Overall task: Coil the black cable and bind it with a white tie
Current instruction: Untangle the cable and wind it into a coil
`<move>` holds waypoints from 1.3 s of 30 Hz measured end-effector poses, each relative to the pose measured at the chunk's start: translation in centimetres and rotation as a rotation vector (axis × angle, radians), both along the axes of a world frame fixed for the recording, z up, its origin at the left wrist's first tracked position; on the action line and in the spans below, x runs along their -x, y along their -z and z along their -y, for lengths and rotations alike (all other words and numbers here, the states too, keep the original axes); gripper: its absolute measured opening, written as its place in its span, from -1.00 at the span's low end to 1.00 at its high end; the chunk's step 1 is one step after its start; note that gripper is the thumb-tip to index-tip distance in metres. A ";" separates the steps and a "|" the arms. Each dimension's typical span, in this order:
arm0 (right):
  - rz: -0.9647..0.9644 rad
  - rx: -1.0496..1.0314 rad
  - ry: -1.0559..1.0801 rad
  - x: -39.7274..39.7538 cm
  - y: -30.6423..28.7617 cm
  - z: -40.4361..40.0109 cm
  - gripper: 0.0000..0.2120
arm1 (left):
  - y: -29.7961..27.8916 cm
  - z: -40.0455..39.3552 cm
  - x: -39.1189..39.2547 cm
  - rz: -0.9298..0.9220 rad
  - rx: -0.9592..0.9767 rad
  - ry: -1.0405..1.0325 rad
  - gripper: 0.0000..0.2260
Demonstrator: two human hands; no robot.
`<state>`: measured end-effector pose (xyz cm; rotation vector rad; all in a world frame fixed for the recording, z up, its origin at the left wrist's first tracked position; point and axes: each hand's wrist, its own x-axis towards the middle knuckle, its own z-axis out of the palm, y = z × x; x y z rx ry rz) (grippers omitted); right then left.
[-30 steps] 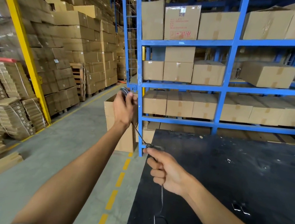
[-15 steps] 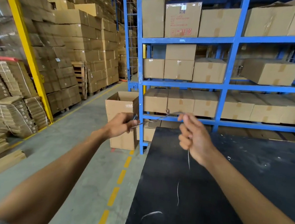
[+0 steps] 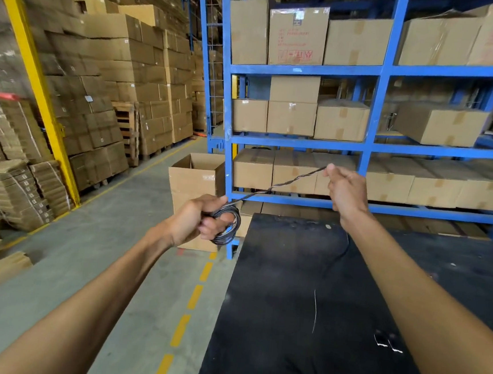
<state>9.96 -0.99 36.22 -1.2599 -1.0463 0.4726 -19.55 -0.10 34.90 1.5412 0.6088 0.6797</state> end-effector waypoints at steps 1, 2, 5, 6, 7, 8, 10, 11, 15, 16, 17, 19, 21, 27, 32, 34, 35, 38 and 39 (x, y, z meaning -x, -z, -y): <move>0.092 0.017 0.023 0.0 0.7 -0.3 -0.72 | -0.2 0.3 0.2 0.047 0.014 0.004 -0.65; 0.179 0.038 0.027 0.1 1.4 -0.5 -0.72 | -0.5 0.4 0.5 0.087 0.024 0.011 -0.67; 0.291 0.146 -0.096 0.5 3.8 -1.0 -0.67 | -1.2 0.6 1.4 0.201 0.052 0.002 -0.69; 0.280 0.174 -0.171 0.9 4.5 -1.1 -0.64 | -1.5 0.6 1.7 0.249 0.061 -0.015 -0.70; 0.250 0.194 -0.254 1.3 5.1 -1.1 -0.62 | -1.9 0.5 1.9 0.298 0.077 -0.034 -0.70; 0.214 0.213 -0.331 1.8 5.6 -1.1 -0.59 | -2.3 0.4 2.1 0.345 0.101 -0.048 -0.69; 0.145 0.265 -0.454 2.8 6.5 -1.0 -0.55 | -3.3 0.3 2.4 0.412 0.138 -0.052 -0.68; 0.121 0.305 -0.509 3.4 6.8 -1.0 -0.54 | -3.8 0.3 2.4 0.430 0.140 -0.044 -0.67; 0.171 0.409 -0.705 5.7 7.4 -0.6 -0.51 | -5.5 0.3 1.9 0.515 0.096 -0.017 -0.66; 0.172 0.395 -0.737 6.3 7.4 -0.4 -0.56 | -5.8 0.2 1.6 0.559 0.089 -0.014 -0.64; 0.160 0.371 -0.767 7.1 7.3 -0.2 -0.61 | -6.2 0.1 1.3 0.604 0.085 -0.014 -0.63; 0.120 0.303 -0.811 8.6 7.3 0.4 -0.68 | -6.9 -0.3 0.7 0.673 0.074 -0.027 -0.61; 0.078 0.201 -0.806 10.4 7.3 1.1 -0.74 | -7.6 -1.0 0.3 0.724 0.053 -0.072 -0.62; 0.219 -0.202 -0.508 13.4 6.9 2.1 -0.84 | -8.7 -3.4 0.1 0.866 0.108 -0.325 -0.61; 0.277 -0.153 -0.510 14.0 6.2 2.7 -0.78 | -7.8 -5.0 -0.8 0.717 -0.005 -0.504 -0.63; 0.287 -0.115 -0.540 14.2 5.9 2.8 -0.72 | -6.8 -5.5 -1.2 0.624 -0.111 -0.573 -0.66; 0.273 -0.095 -0.551 14.4 5.7 2.9 -0.70 | -6.3 -5.6 -1.3 0.551 -0.195 -0.614 -0.68; 0.236 -0.077 -0.562 15.0 4.6 3.4 -0.67 | -4.3 -6.1 -1.4 0.212 -0.547 -0.730 -0.68; 0.265 -0.089 -0.547 15.2 4.0 3.5 -0.67 | -3.6 -6.2 -1.4 0.079 -0.665 -0.745 -0.67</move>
